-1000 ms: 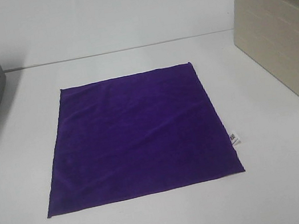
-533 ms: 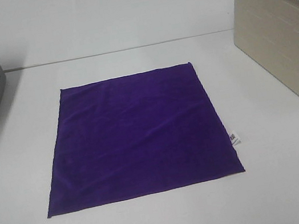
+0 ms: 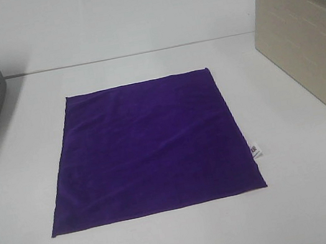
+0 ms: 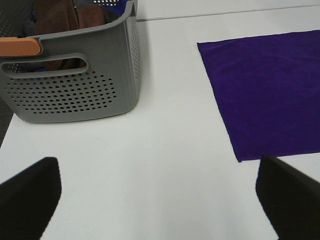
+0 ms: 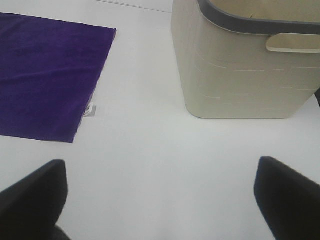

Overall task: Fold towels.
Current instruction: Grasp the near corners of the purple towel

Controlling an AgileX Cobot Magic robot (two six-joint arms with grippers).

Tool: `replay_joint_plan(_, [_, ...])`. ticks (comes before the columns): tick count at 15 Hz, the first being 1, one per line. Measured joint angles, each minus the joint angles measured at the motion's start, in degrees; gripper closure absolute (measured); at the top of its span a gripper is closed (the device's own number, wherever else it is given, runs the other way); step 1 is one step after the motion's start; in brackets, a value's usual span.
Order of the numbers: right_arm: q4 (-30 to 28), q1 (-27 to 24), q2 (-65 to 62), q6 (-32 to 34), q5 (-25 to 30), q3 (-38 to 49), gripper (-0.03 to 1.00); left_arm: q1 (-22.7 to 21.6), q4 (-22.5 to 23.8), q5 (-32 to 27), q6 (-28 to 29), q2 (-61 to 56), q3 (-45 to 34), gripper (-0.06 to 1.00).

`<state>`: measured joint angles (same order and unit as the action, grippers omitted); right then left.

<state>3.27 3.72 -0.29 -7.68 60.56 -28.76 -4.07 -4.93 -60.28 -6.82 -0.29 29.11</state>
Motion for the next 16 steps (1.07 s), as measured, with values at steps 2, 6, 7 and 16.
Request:
replay_joint_plan(2, [0.0,0.0,0.0,0.0,0.0,0.0,-0.02,0.0,0.0,0.0,0.0,0.0,0.0,-0.04])
replay_joint_plan(6, [0.0,0.0,0.0,0.0,0.0,0.0,-0.02,0.0,0.0,0.0,0.0,0.0,0.0,-0.04])
replay_joint_plan(7, [0.0,0.0,0.0,0.0,0.0,0.0,-0.02,0.0,0.0,0.0,0.0,0.0,0.0,-0.04])
replay_joint_plan(16, [0.7,0.0,2.8,0.4,1.3,-1.7,-0.02,0.0,0.5,-0.3,1.3,0.7,0.6,-0.04])
